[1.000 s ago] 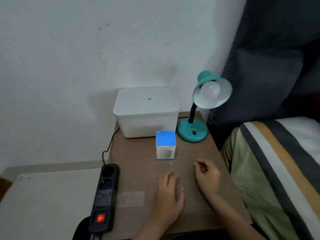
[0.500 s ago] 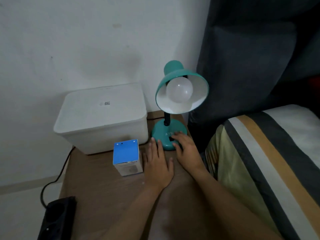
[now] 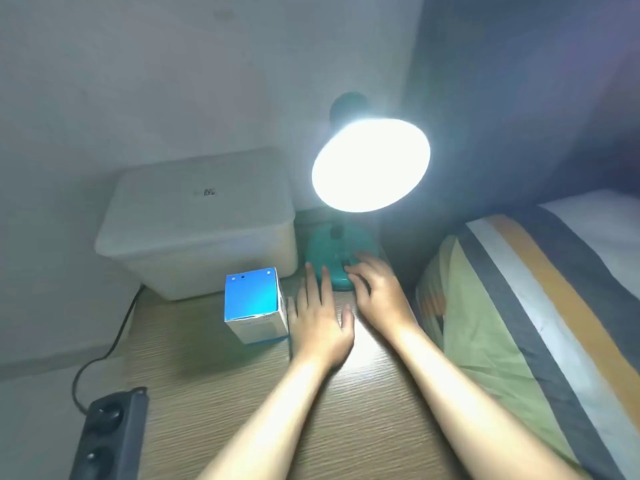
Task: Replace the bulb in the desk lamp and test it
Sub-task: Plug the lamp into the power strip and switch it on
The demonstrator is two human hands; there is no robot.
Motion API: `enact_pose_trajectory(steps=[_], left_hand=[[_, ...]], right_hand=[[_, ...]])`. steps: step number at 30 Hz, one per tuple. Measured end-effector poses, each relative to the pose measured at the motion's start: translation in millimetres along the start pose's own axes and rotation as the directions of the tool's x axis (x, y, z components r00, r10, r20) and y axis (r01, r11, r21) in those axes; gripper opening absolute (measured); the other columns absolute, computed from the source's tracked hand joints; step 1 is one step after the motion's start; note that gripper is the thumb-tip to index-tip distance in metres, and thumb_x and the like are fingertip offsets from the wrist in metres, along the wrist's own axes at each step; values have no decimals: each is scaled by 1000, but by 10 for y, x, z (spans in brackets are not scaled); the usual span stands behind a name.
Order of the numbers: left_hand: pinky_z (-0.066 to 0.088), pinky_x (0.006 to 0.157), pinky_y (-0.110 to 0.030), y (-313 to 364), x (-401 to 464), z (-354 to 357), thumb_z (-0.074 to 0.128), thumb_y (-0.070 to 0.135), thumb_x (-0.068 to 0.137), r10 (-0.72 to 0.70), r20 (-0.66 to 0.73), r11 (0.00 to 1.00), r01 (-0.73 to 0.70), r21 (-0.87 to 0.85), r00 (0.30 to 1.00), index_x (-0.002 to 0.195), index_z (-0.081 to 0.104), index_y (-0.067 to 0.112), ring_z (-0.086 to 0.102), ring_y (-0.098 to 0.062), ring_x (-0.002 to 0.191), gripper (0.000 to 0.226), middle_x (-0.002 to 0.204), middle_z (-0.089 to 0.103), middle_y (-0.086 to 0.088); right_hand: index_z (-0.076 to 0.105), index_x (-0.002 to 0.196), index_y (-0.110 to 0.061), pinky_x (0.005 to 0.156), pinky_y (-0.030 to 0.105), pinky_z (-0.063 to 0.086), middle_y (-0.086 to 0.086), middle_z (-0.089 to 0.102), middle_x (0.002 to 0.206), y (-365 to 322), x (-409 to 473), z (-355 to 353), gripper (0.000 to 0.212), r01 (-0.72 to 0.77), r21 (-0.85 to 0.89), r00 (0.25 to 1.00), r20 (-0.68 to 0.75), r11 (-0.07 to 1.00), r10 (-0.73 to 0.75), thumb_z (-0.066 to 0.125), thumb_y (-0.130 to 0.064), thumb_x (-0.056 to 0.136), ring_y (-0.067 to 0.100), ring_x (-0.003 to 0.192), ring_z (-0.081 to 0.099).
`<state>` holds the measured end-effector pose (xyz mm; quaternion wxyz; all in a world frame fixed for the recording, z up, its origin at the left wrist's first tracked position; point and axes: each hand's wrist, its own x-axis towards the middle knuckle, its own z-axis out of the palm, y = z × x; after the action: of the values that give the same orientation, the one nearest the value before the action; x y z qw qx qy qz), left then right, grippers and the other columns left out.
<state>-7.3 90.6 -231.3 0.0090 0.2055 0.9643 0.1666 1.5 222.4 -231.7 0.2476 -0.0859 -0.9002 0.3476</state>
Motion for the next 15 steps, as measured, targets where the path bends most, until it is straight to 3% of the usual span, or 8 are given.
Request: enact_pose_trajectory(steps=[15], left_hand=[[24,111,-49,15,10,10,42,45,82,-13,-31,1000,14,26,999,148,13,16,31,-33,137,78,159,7,-12]], right_hand=[[69,100,-11,97,24,37,8,67,107,-24,13,-9,24,17,-35,1000,-1,999,-17,51,-15,85,27,105,59]])
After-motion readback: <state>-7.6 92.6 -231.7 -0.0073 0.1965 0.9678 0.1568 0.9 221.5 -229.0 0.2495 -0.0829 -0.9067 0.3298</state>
